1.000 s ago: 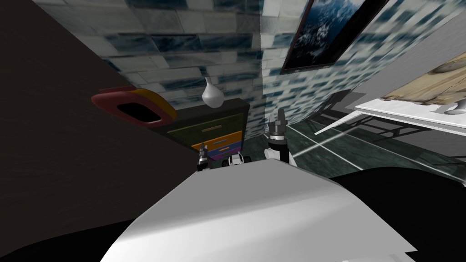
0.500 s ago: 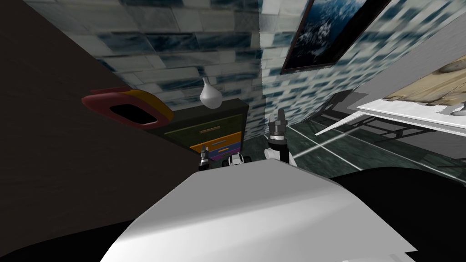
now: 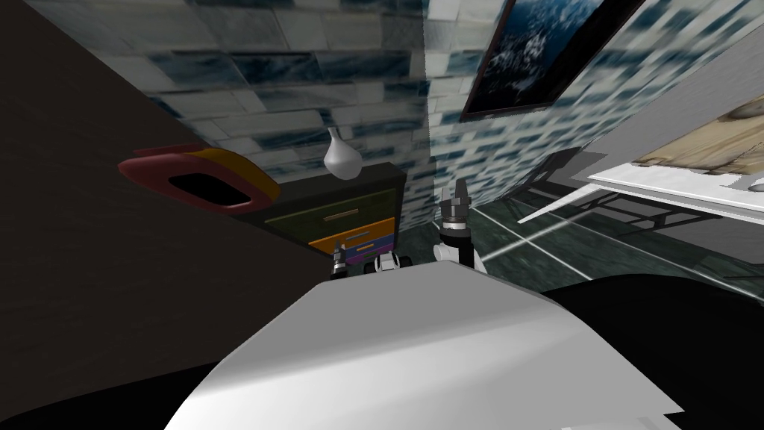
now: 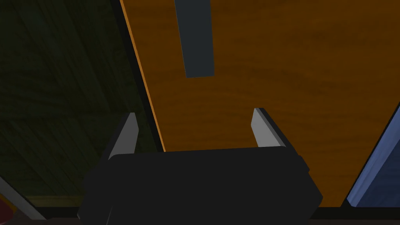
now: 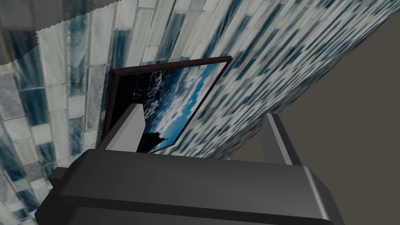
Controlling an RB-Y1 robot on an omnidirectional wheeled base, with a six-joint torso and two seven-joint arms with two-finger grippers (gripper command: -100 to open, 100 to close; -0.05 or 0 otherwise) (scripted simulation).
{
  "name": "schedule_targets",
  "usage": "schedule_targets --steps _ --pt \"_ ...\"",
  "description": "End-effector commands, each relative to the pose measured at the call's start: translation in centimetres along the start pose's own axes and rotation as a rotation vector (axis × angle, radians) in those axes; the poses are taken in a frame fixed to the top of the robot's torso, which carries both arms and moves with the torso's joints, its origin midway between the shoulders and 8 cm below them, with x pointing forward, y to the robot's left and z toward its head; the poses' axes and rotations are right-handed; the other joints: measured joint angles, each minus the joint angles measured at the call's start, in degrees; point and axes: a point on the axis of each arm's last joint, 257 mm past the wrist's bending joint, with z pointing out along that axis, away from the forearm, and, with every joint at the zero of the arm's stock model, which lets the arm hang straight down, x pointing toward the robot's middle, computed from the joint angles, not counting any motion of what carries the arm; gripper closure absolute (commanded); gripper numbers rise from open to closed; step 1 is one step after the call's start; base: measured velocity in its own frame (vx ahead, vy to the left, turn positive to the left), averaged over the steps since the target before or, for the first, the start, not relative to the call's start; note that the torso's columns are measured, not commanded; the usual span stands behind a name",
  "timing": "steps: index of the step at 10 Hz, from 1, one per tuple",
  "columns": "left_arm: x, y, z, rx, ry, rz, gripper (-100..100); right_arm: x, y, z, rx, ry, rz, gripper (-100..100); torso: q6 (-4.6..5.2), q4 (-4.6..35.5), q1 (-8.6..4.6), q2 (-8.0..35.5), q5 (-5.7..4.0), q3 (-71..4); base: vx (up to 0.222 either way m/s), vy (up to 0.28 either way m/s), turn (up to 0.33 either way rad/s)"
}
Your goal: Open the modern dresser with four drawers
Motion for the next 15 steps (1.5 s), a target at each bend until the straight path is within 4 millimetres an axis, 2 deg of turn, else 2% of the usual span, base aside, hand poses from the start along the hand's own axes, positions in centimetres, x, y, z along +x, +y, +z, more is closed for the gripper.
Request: schedule_targets --steps 1,4,8,9,10,12,15 --pt "1.6 1.3 -0.8 -0.025 -0.023 -0.049 -100 0.0 0.0 0.0 0.0 0.0 0.0 0 0.0 0.0 0.01 0.0 0.01 0.0 0.016 -0.022 0.008" --pt "3.8 2.0 -1.3 -0.044 -0.048 -0.109 -100 0.0 0.0 0.0 0.0 0.0 0.0 0 0.0 0.0 -0.03 0.0 0.0 0.0 0.012 -0.017 0.005" --pt "3.2 1.3 0.6 -0.041 -0.043 -0.1 -100 0.0 0.0 0.0 0.0 0.0 0.0 0 0.0 0.0 0.0 -0.1 0.01 -0.1 0.027 0.002 0.003" --pt "3.3 1.4 0.2 -0.04 -0.043 -0.099 -100 0.0 0.0 0.0 0.0 0.0 0.0 0 0.0 0.0 -0.02 -0.1 0.0 0.0 0.016 0.003 0.0" --pt "3.3 1.7 -0.9 -0.041 -0.044 -0.1 100 0.0 0.0 0.0 0.0 0.0 0.0 0 0.0 0.0 -0.04 0.0 0.0 0.0 -0.03 -0.005 -0.009" --pt "3.3 1.1 0.2 -0.028 -0.039 -0.1 100 0.0 0.0 0.0 0.0 0.0 0.0 0 0.05 -0.3 0.14 -0.2 0.27 0.0 -0.06 -0.005 0.015" --pt "3.4 1.3 0.5 -0.044 -0.033 -0.1 100 0.0 0.0 0.0 0.0 0.0 0.0 0 -0.03 -0.2 0.11 0.0 0.14 0.0 -0.174 -0.031 0.022"
